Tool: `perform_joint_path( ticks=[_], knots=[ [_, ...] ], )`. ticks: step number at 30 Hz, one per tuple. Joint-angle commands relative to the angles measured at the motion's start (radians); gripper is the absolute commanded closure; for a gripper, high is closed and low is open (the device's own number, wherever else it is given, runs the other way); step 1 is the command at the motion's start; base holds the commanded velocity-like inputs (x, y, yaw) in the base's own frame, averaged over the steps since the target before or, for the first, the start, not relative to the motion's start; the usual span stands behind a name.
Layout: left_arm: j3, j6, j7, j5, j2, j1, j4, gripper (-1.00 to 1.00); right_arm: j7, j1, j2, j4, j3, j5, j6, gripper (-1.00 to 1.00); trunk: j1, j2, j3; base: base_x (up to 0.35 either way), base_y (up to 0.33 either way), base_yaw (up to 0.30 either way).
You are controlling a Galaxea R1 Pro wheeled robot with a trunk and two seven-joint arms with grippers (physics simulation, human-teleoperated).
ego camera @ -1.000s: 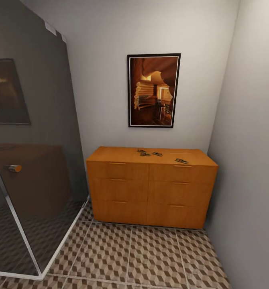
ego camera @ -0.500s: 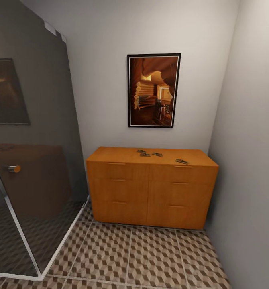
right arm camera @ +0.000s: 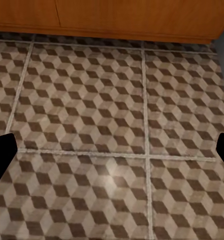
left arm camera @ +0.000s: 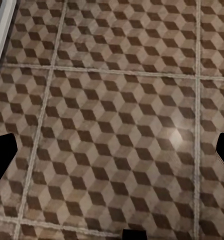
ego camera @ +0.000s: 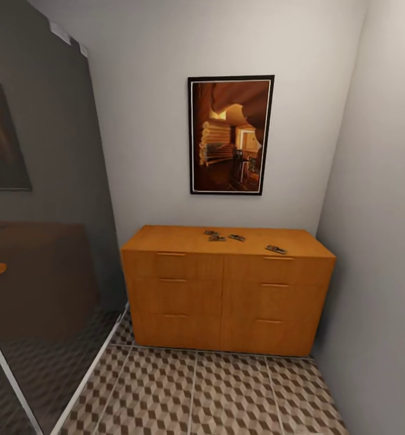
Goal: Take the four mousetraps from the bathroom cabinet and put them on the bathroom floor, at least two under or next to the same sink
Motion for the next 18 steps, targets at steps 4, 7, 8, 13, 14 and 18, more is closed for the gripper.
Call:
perform_joint_path(
  ticks=[4,7,8,13,14,18],
  knots=[
    [0.000,-0.001,0.002,0.001,0.000,0.000,-0.001,-1.00,-0.003,0.000,0.001,0.001,0.001,0.000,-0.003,-1.00,0.000,0.000,0.003,0.212,0.000,-0.161],
    [0.000,-0.001,0.002,0.001,0.000,0.000,-0.001,-1.00,-0.003,0.000,0.001,0.001,0.001,0.000,-0.003,-1.00,0.000,0.000,0.006,0.206,0.000,-0.185],
    [0.000,-0.002,0.002,0.000,0.000,0.000,-0.001,-1.00,-0.003,0.000,0.001,0.001,0.001,0.000,-0.003,-1.00,0.000,0.000,0.007,0.162,0.000,-0.192],
    [0.000,-0.002,0.002,0.000,0.000,0.000,-0.001,-1.00,-0.003,0.000,0.001,0.001,0.001,0.000,-0.003,-1.00,0.000,0.000,0.013,0.068,0.000,-0.177],
    [0.000,-0.002,0.002,0.000,0.000,0.000,-0.001,-1.00,-0.003,0.000,0.001,0.001,0.001,0.000,-0.003,-1.00,0.000,0.000,0.013,0.023,0.000,-0.136],
    [0.000,-0.002,0.002,0.000,0.000,0.000,-0.001,-1.00,-0.003,-0.001,0.001,0.001,0.001,0.000,-0.003,-1.00,0.000,0.000,0.015,0.009,0.000,-0.062]
  ],
)
